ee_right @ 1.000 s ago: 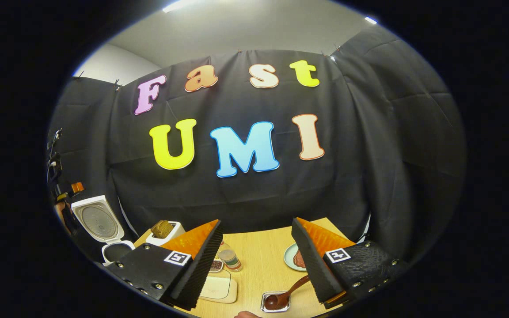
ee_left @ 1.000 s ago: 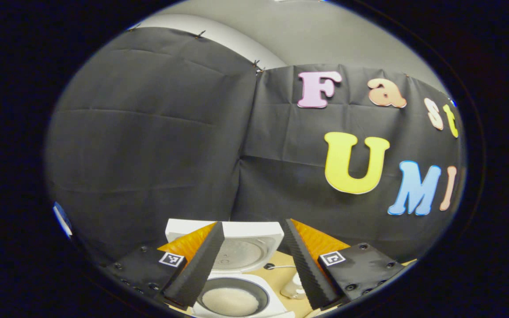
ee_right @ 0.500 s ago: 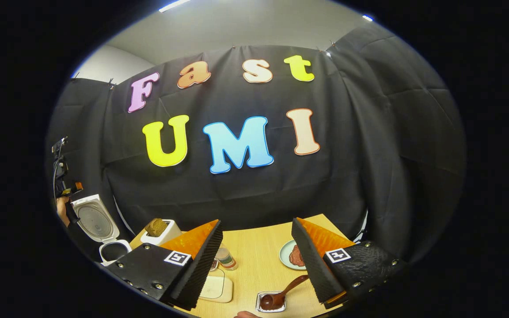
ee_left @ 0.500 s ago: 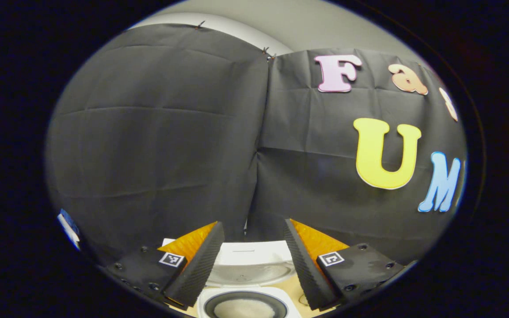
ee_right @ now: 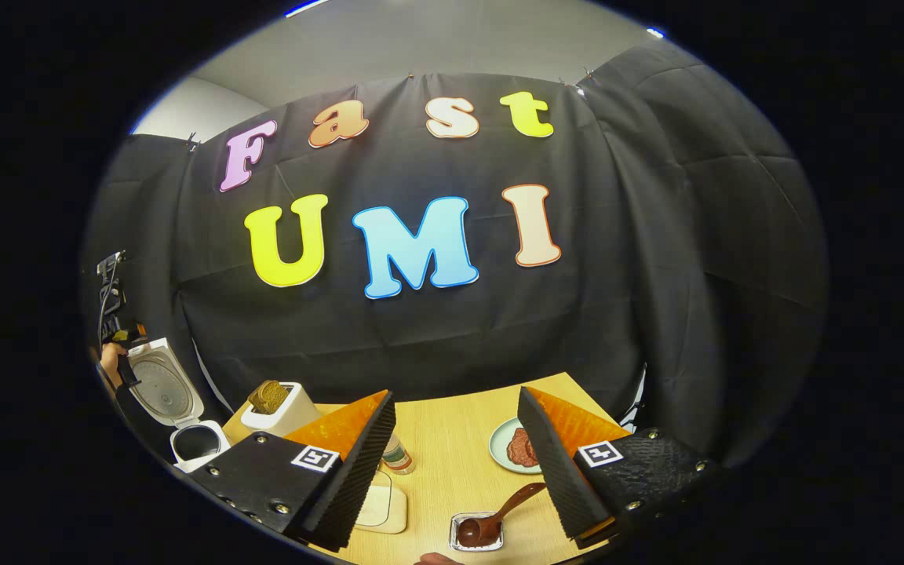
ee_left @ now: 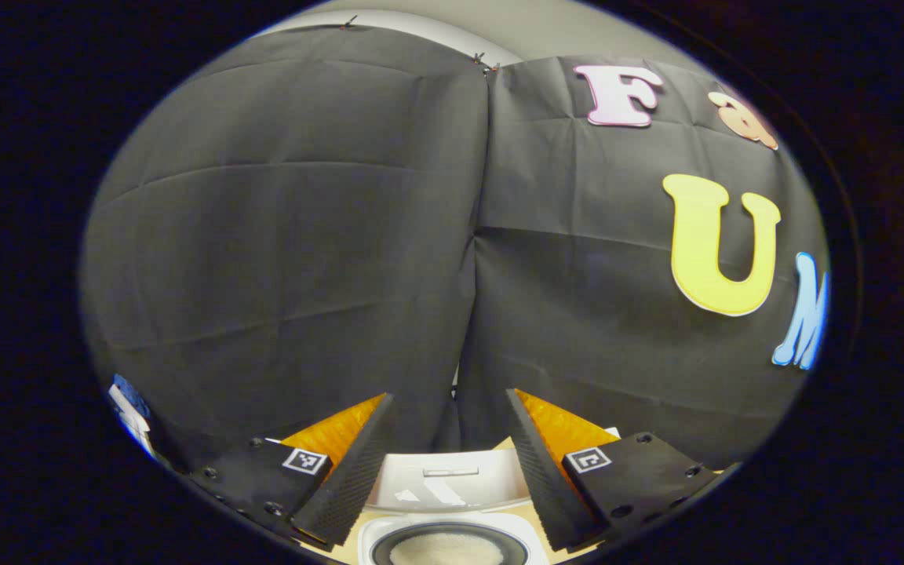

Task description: Close the left gripper, press the button to open the rice cooker; take a wooden spoon from the chopstick holder with the right hand, scoop a spoonful of rice and pour it into the rice cooker, then put the wooden spoon back into the chopstick holder.

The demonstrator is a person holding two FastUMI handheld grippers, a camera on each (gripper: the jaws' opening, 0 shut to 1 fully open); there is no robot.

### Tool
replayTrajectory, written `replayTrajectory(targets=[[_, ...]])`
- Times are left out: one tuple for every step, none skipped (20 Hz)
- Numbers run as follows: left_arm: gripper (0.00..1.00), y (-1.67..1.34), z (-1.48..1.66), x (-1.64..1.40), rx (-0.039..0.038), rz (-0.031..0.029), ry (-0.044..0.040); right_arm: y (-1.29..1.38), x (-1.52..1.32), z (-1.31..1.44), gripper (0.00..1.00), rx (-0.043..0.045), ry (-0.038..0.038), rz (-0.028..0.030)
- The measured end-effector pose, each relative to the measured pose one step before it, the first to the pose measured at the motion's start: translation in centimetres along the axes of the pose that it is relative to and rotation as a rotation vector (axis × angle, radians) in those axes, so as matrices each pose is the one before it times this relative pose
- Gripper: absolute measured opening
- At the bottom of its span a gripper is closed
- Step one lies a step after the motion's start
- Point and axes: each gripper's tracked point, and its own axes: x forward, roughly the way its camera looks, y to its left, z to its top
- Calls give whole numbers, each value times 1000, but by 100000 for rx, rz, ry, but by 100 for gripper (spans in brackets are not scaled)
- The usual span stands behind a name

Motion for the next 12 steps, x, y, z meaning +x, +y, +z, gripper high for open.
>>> replayTrajectory(targets=[[100,300,494,-156,2261,1340,-1530,190,26,-92,95,1,155,225],[96,-44,-623,108,878,-370,1946,132,38,17,95,22,-108,303],[93,-57,-226,-68,1189,-556,61,185,-6,-17,95,90,-55,110],[93,-46,-382,-126,-691,-233,415,137,-26,75,95,340,-576,112],[93,-132,-99,-207,-1123,-1083,660,278,-66,271,95,453,-781,560],[93,-68,99,-567,689,-360,-558,191,-101,138,95,205,-507,460],[98,-28,3,-284,518,-372,-823,146,-76,27,95,-25,-315,497],[94,-281,1,-360,77,-777,-381,160,-45,198,95,13,-545,630],[95,-86,41,-291,214,-598,-723,142,7,21,95,-97,-97,626],[95,-85,-51,-464,124,-514,-422,21,-81,-8,95,-173,155,305],[95,-123,55,-469,181,-604,-229,-15,-35,-55,95,4,285,333],[95,-49,-124,-819,-5,-555,76,42,-81,-39,95,86,355,332]])
